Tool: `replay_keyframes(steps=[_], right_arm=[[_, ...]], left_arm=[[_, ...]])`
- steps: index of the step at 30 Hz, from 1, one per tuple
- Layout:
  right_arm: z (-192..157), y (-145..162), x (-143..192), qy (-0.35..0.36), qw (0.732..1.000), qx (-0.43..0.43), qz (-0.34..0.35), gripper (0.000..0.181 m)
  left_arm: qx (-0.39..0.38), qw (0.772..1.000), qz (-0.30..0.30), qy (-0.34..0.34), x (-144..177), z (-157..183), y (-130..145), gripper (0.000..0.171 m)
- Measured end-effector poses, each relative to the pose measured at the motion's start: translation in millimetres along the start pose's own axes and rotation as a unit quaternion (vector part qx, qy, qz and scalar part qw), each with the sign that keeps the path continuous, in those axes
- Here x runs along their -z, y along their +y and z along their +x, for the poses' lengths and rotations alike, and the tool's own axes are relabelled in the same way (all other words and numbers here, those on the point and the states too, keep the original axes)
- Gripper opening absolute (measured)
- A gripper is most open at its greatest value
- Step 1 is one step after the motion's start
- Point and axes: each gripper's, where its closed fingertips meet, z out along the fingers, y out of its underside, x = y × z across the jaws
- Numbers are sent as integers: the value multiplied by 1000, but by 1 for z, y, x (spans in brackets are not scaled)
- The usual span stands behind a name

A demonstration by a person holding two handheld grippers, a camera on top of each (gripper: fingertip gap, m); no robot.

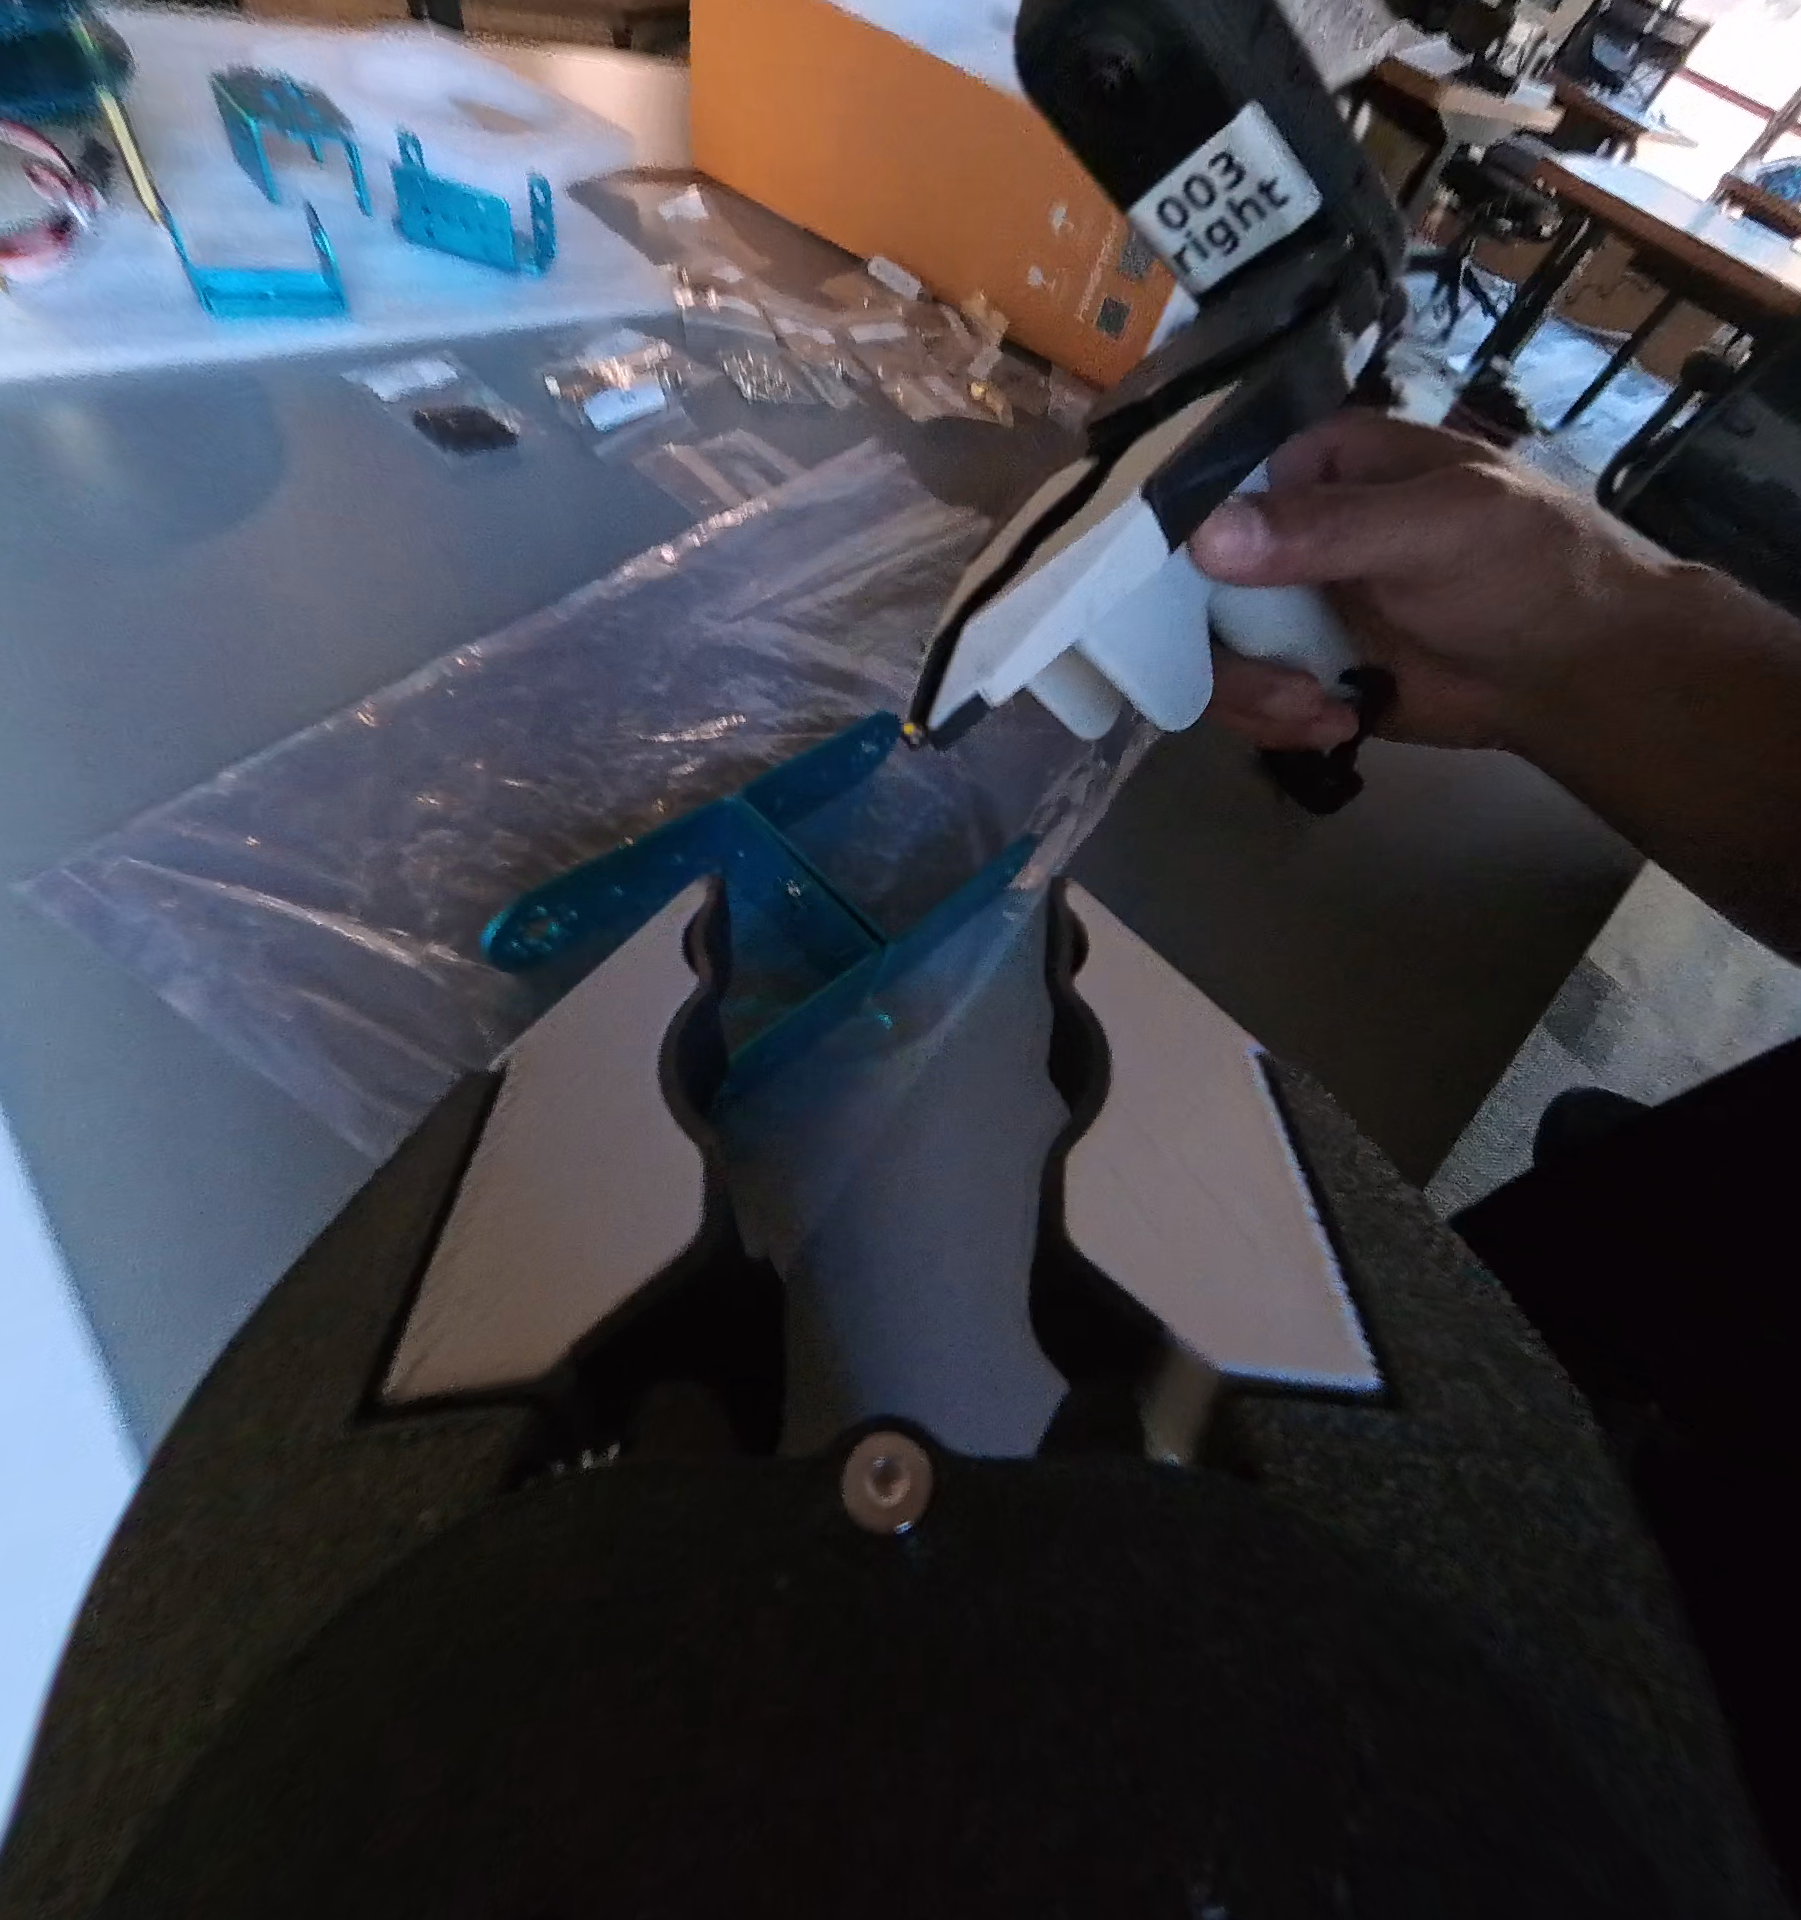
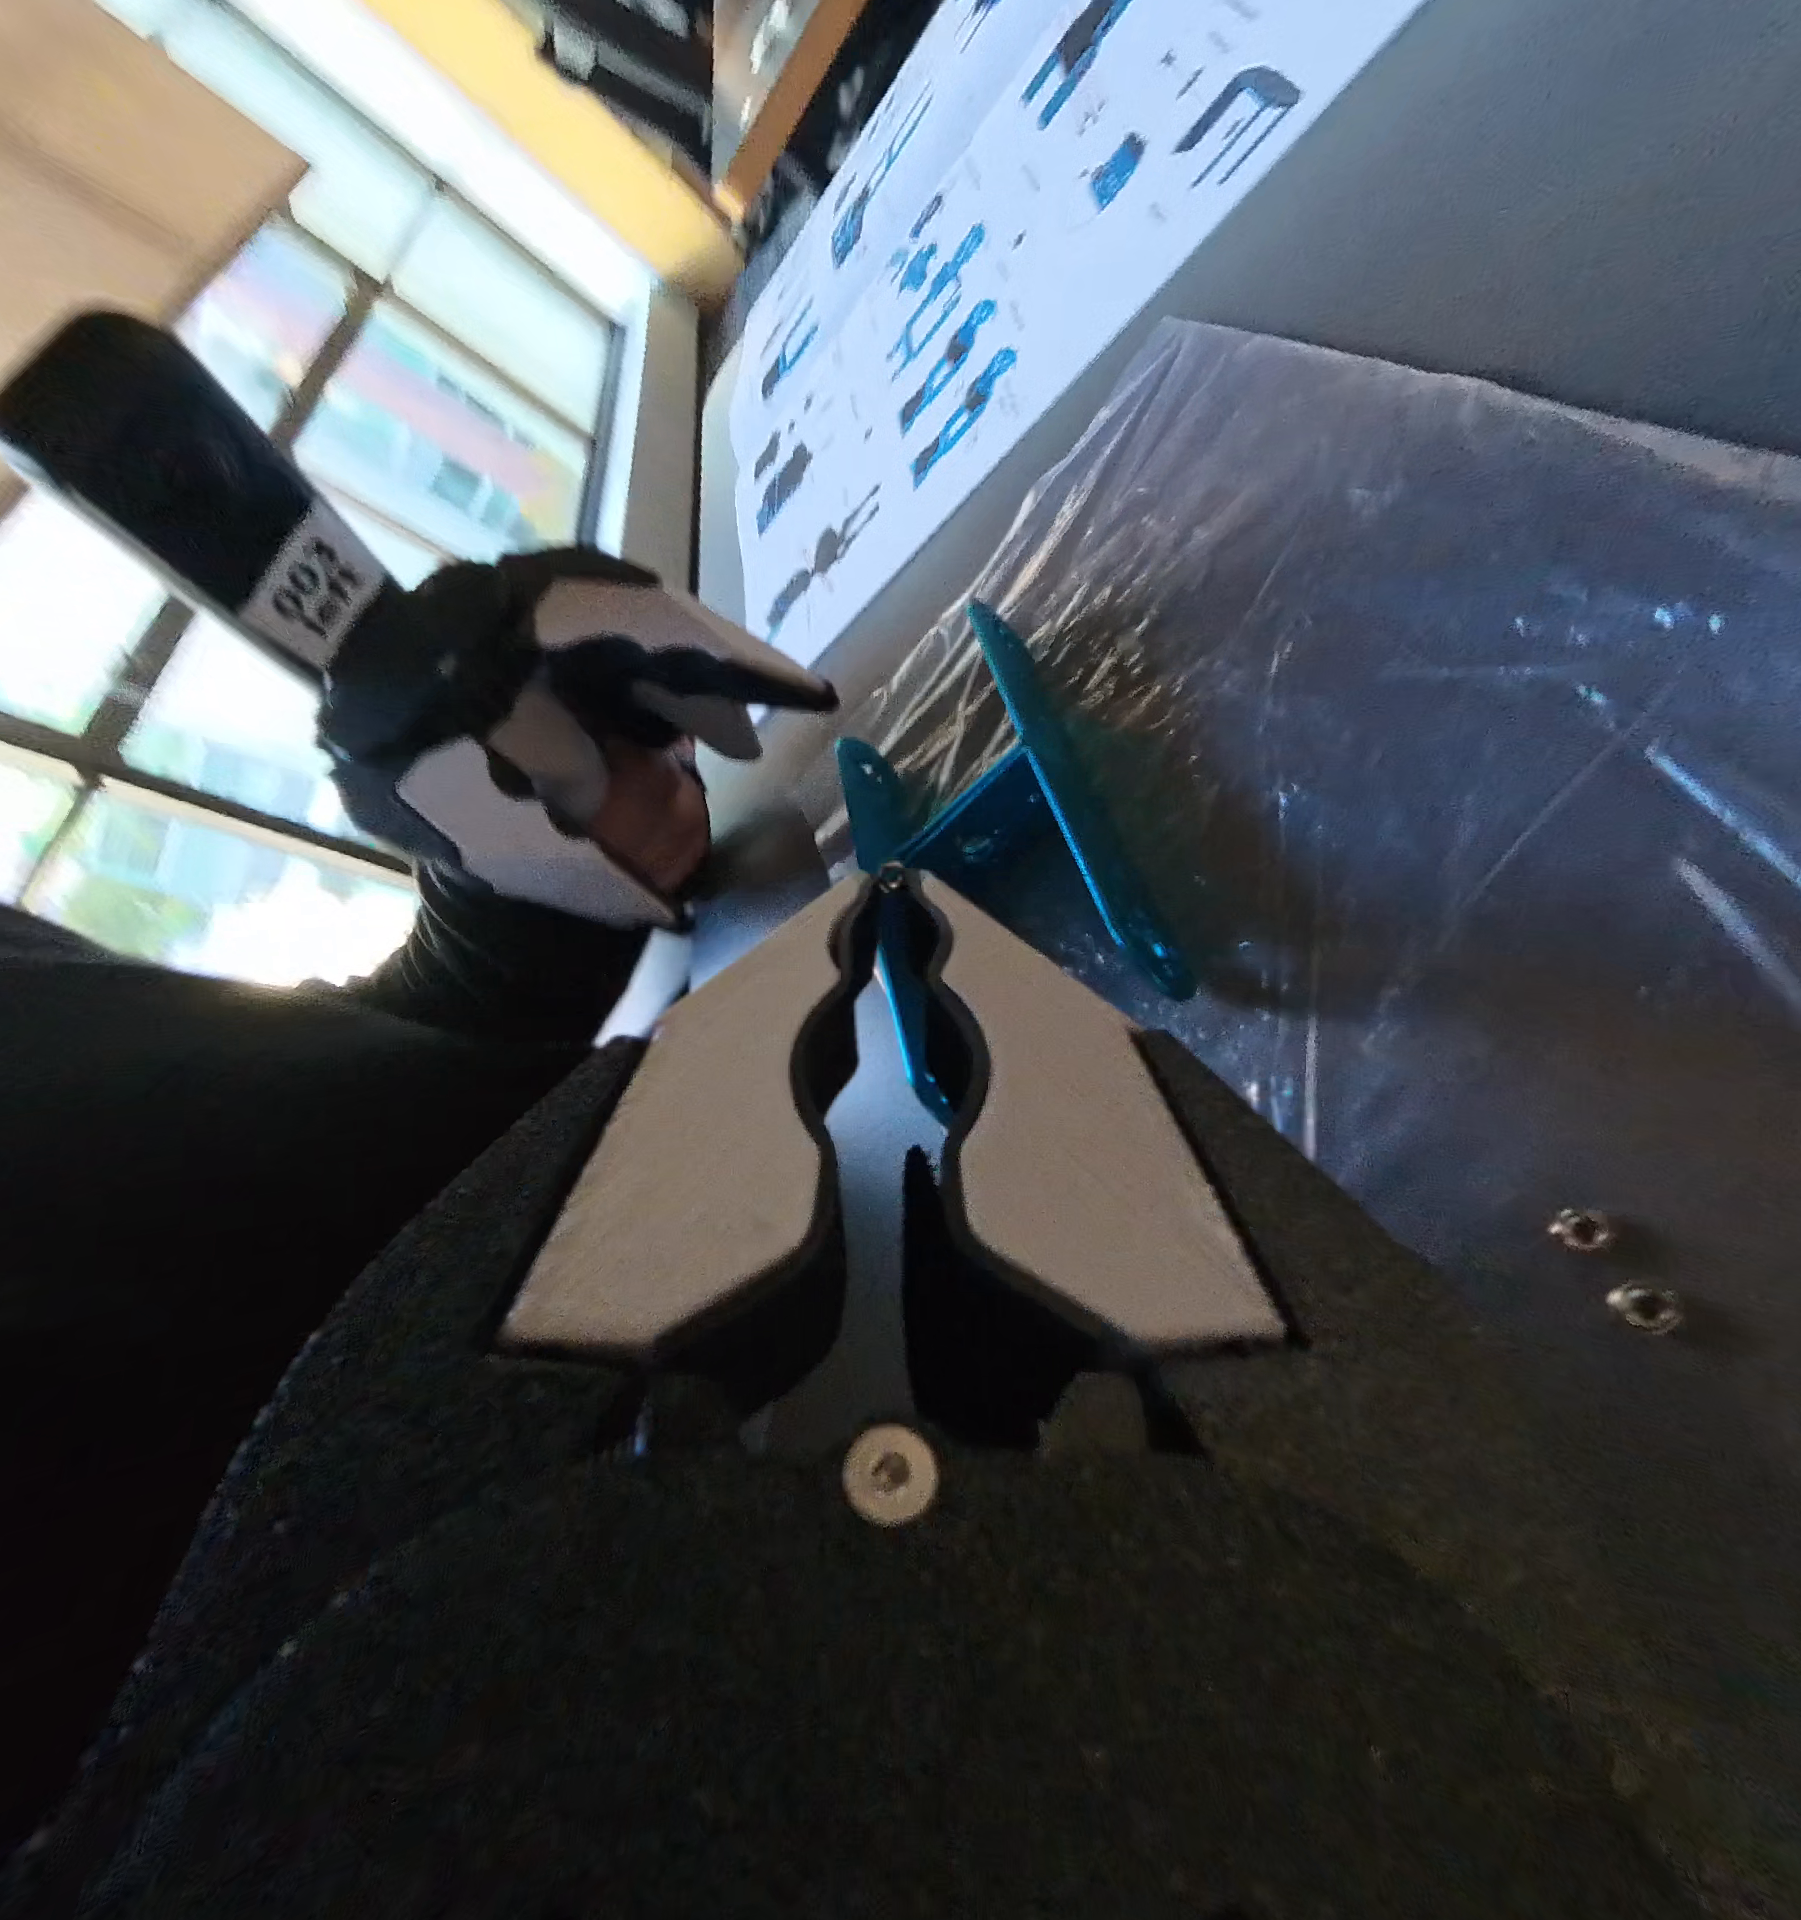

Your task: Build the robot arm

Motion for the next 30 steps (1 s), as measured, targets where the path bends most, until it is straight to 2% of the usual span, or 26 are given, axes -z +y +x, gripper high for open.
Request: replay_keyframes(steps=[2, 5, 13, 16, 18, 20, 22, 24, 26, 30], right_arm=[[2, -2, -1, 0, 999, -32, 28, 3], [3, 0, -3, -5, 998, -49, 50, 3], [12, 4, -12, 25, 997, -62, 33, 0], [7, 1, -7, 17, 999, -38, 31, 0], [5, 0, -1, 43, 998, 37, 13, 0], [9, 4, 1, 97, 981, 159, -44, 3], [18, 12, -2, 153, 941, 278, -118, 20], [23, 15, -10, 188, 900, 354, -173, 12], [24, 17, -16, 190, 874, 392, -215, 12], [24, 16, -25, 164, 868, 385, -267, 17]], left_arm=[[0, 1000, -29, 3, -7, 3, 8, 70], [-11, 998, -59, -9, -16, 2, 16, 71], [-13, 996, -92, 0, -27, 3, 24, 70], [-25, 996, -86, -7, -26, 2, 22, 69], [-41, 996, -76, -16, -24, 2, 18, 66], [-49, 996, -78, -8, -25, 7, 18, 66], [-56, 995, -82, -5, -27, 9, 19, 66], [-61, 995, -76, 2, -27, 11, 17, 66], [-61, 995, -73, 4, -23, 11, 16, 66], [-58, 996, -69, -24, -11, 0, 17, 66]])
